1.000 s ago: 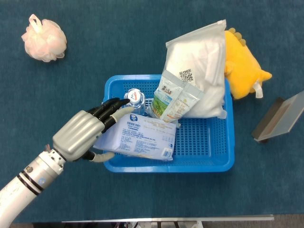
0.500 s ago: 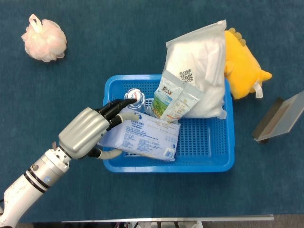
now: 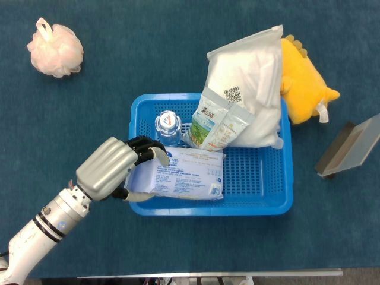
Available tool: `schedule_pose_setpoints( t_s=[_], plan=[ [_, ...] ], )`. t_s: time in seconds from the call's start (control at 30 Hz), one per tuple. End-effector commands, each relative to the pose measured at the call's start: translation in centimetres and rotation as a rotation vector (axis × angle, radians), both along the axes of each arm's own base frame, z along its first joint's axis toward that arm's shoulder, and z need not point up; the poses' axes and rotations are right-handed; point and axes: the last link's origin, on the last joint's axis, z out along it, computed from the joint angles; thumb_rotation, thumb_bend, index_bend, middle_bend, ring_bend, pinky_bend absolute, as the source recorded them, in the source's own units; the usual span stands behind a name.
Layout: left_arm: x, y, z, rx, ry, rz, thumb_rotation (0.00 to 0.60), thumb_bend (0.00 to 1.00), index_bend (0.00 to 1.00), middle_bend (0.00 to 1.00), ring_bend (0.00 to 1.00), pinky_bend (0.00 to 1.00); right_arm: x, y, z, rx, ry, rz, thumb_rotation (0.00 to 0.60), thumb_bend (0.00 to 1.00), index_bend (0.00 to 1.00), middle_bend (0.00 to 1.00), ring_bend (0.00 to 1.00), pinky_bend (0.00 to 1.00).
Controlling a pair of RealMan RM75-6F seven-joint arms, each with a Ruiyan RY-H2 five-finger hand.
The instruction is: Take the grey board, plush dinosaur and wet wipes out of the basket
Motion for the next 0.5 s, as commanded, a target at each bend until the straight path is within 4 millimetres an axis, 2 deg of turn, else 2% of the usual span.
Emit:
schedule_pose_setpoints(
  t_s=[0.03,0.5],
  plan=[
    [0.00,-0.03,0.00,0.004,-0.004,0.000,0.600,0.18,0.44,0.42,0.40,0.71,-0.03,-0.01,-0.04,0.002,-0.001,-0.001,0.600,0.00,0.23,0.27,0.22,0.48],
    [0.54,-0.01,0.91,0.070,-0.102,0.025,0.600,0.32,0.66,0.66,0.60,0.91,-0.17,-0.22,-0.21,0.007,-0.011,-0.003,0.600,0.00,0.23,0.27,0.22,0.48]
  ],
)
